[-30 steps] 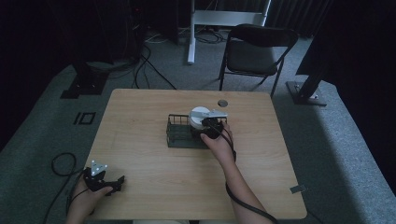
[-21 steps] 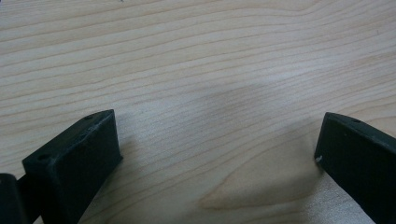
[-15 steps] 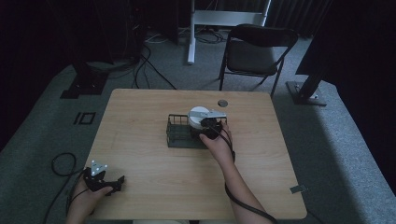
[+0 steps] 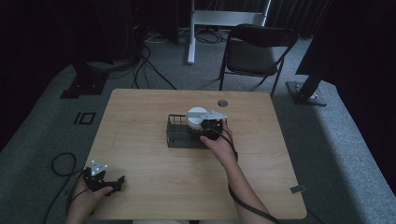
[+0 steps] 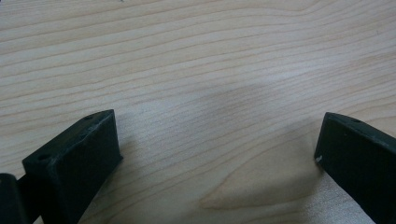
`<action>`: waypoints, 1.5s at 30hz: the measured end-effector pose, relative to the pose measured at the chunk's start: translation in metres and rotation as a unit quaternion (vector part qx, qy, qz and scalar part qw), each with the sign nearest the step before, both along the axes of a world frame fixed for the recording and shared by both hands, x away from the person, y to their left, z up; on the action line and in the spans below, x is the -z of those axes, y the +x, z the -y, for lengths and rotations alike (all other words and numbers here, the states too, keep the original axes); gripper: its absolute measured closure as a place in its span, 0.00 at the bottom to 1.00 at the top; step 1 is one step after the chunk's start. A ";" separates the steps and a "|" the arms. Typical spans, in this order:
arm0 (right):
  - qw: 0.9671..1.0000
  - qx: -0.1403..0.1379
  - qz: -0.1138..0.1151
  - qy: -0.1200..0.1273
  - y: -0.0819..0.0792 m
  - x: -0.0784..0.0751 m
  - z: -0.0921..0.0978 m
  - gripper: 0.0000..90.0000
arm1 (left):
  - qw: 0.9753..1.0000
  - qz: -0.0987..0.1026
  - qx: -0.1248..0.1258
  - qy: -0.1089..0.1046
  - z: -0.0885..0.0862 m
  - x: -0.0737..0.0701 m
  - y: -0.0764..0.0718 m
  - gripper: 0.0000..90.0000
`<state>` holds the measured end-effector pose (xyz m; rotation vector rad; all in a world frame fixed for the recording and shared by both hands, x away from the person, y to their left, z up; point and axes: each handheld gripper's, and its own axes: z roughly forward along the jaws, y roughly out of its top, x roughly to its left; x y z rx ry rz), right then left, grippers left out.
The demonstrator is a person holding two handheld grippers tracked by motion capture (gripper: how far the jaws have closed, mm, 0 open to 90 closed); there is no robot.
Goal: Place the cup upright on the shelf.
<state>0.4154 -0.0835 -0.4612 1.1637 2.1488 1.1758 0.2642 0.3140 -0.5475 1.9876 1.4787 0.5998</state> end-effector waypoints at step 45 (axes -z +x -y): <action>0.999 -0.018 0.029 0.023 -0.044 -0.005 0.069 0.14 | 1.000 0.000 0.000 0.000 0.000 0.000 0.000 0.00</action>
